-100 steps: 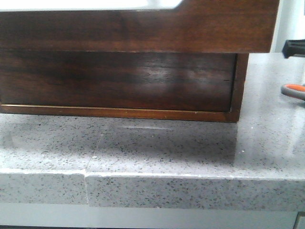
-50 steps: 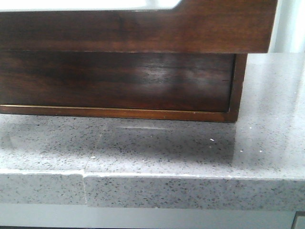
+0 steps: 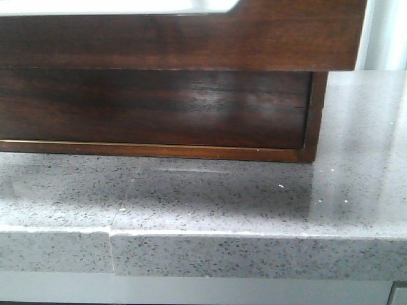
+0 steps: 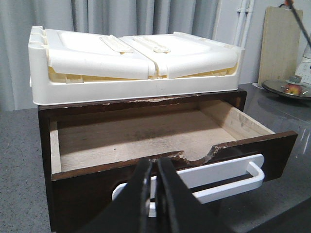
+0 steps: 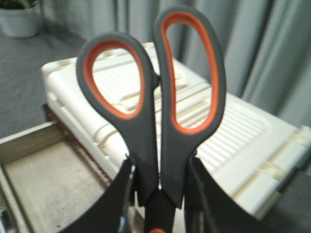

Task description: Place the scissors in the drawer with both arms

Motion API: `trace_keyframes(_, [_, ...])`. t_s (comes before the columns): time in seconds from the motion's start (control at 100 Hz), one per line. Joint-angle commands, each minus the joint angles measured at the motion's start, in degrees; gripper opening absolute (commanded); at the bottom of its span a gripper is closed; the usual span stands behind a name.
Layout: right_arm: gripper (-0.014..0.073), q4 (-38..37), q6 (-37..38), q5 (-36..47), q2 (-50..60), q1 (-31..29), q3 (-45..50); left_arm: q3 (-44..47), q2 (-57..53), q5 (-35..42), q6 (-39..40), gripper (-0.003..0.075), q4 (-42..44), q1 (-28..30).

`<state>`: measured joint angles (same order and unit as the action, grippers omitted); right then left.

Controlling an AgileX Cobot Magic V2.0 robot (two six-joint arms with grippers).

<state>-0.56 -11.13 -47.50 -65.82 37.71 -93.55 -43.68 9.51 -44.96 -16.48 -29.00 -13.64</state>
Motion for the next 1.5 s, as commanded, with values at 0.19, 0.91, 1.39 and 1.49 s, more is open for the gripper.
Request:
trace_keyframes(0.19, [-0.0066,0.0,-6.7,3.5,-11.2,9.6,-1.8,-1.8,0.8,4.0,0.0,-0.0020,-1.2,0.2])
trace_keyframes(0.91, [0.0378,-1.1,-10.9,-1.0,-22.5,9.7,-1.8,-1.1,0.8,3.5,0.0,-0.0020,-1.2,0.2])
trace_keyframes(1.39, [-0.0053,13.1,-5.5,-9.3,0.1,9.7,4.5,-1.0,0.6,3.4,0.0,-0.0020,2.9,0.2])
trace_keyframes(1.49, [-0.0043,13.1,-5.5,-6.2,9.4,9.7,13.1,-0.9,0.6,3.4,0.0,-0.0020,3.9,0.2])
